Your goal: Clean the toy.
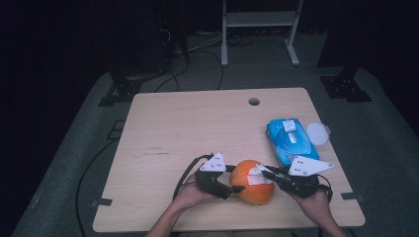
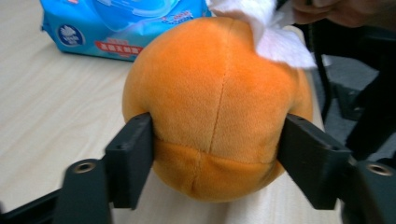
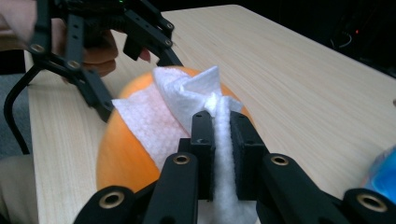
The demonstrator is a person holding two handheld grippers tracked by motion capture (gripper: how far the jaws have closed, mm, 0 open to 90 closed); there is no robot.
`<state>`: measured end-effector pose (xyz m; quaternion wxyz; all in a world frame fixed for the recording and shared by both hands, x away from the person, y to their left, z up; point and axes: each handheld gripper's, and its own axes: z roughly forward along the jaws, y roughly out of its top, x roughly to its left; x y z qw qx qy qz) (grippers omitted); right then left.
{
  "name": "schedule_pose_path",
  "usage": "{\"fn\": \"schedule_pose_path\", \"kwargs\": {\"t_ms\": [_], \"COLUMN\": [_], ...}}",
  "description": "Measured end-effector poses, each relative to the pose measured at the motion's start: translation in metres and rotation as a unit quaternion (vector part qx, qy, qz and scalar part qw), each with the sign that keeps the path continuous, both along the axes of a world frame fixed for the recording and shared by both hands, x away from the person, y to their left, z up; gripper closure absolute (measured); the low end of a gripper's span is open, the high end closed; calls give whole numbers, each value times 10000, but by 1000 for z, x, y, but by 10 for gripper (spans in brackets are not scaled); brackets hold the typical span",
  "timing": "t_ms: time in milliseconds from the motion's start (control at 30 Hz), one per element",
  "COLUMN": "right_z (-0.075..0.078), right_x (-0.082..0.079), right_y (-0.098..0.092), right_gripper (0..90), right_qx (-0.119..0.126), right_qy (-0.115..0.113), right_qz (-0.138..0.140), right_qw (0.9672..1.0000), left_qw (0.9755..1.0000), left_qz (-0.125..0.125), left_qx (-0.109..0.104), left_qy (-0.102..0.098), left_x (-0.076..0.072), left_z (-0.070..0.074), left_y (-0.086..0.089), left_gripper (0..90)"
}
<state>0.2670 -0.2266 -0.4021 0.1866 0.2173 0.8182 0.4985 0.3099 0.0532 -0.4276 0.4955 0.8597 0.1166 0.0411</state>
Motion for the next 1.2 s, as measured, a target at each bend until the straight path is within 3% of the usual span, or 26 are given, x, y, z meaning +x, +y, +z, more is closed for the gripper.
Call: {"fn": "schedule_pose_path", "kwargs": {"t_ms": [233, 367, 567, 733, 833, 900, 933, 1033, 1100, 1200], "right_z": [9, 11, 8, -1, -5, -5, -5, -4, -4, -6], "right_x": [-1, 3, 16, 11, 9, 11, 11, 10, 8, 8], "right_y": [36, 57, 36, 14, 8, 9, 12, 30, 37, 33], "right_gripper": [804, 804, 804, 804, 804, 804, 804, 799, 800, 801], "right_qx": [153, -48, 78, 39, 45, 80, 91, 58, -61, -75], "right_qy": [-90, -170, -41, 41, 65, 61, 68, -2, -96, -10], "right_qz": [504, 681, 345, 148, 107, 127, 165, 381, 452, 466], "right_qw": [9986, 9975, 9994, 9999, 9999, 9999, 9998, 9993, 9989, 9989], "left_qw": [9993, 9977, 9991, 9996, 9999, 10000, 10000, 9995, 9996, 9995], "left_qz": [-38, -61, 4, -20, -13, -44, -41, -2, 24, 128], "left_qx": [182, 372, 334, 280, 170, 20, -58, 210, 226, 276], "left_qy": [-321, -560, -261, -51, 20, -28, -54, -219, -140, -55], "left_x": [-6, -10, -3, 1, 1, 0, 0, -2, -1, 1], "left_z": [4, 3, -7, -13, -8, -3, -1, -4, -7, -10], "left_y": [-6, -6, 8, 14, 14, 12, 10, 6, 12, 20], "left_gripper": [351, 367, 372, 349, 213, 131, 132, 182, 233, 259]}}
